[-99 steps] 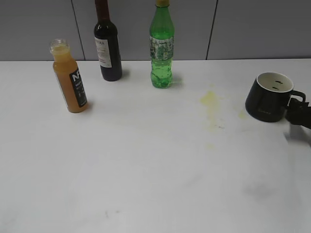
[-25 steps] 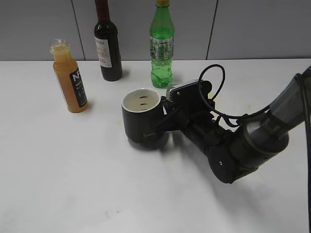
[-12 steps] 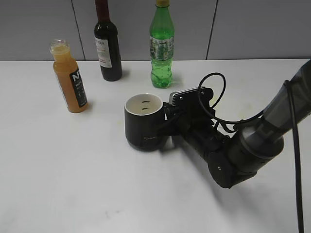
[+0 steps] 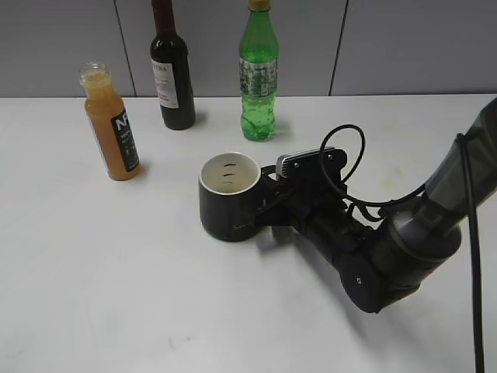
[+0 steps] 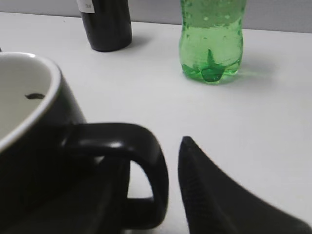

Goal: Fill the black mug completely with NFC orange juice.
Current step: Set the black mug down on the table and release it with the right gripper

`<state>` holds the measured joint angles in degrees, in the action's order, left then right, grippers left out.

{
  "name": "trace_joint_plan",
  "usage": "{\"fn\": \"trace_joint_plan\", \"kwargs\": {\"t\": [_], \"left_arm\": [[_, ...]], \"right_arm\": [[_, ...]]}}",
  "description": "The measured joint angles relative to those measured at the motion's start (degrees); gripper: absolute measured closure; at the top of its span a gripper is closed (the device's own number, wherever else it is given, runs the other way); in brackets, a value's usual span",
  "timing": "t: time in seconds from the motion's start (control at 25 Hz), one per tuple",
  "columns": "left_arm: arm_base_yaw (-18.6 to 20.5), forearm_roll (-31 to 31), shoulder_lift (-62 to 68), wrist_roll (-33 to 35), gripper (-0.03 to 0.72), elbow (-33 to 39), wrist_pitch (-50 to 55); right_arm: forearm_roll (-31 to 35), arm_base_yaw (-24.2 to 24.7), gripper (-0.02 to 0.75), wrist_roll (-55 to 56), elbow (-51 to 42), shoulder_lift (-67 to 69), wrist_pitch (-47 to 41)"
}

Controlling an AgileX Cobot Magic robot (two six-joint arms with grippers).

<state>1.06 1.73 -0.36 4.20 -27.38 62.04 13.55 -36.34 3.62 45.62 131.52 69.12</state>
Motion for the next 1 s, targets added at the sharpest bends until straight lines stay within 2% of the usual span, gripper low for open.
{"fn": "trace_joint_plan", "kwargs": {"t": [0.28, 0.4, 0.48, 0.76, 1.0], "left_arm": [[0.0, 0.0, 0.0, 0.0, 0.451, 0.0, 0.0], [0.0, 0.0, 0.0, 0.0, 0.451, 0.0, 0.0], [0.0, 0.0, 0.0, 0.0, 0.451, 0.0, 0.0], [0.0, 0.0, 0.0, 0.0, 0.451, 0.0, 0.0], [0.0, 0.0, 0.0, 0.0, 0.451, 0.0, 0.0]], "right_arm": [[0.1, 0.0, 0.317, 2.2, -3.1, -0.3, 2.3], [0.8, 0.0, 0.208, 2.3, -4.6, -1.5, 1.9], [1.0, 0.0, 0.109, 2.3, -5.9, -2.9, 1.0], [0.5, 0.0, 0.084, 2.3, -9.0, -4.7, 0.8], [0.7, 0.0, 0.085, 2.3, -15.7, -9.0, 0.8]]}}
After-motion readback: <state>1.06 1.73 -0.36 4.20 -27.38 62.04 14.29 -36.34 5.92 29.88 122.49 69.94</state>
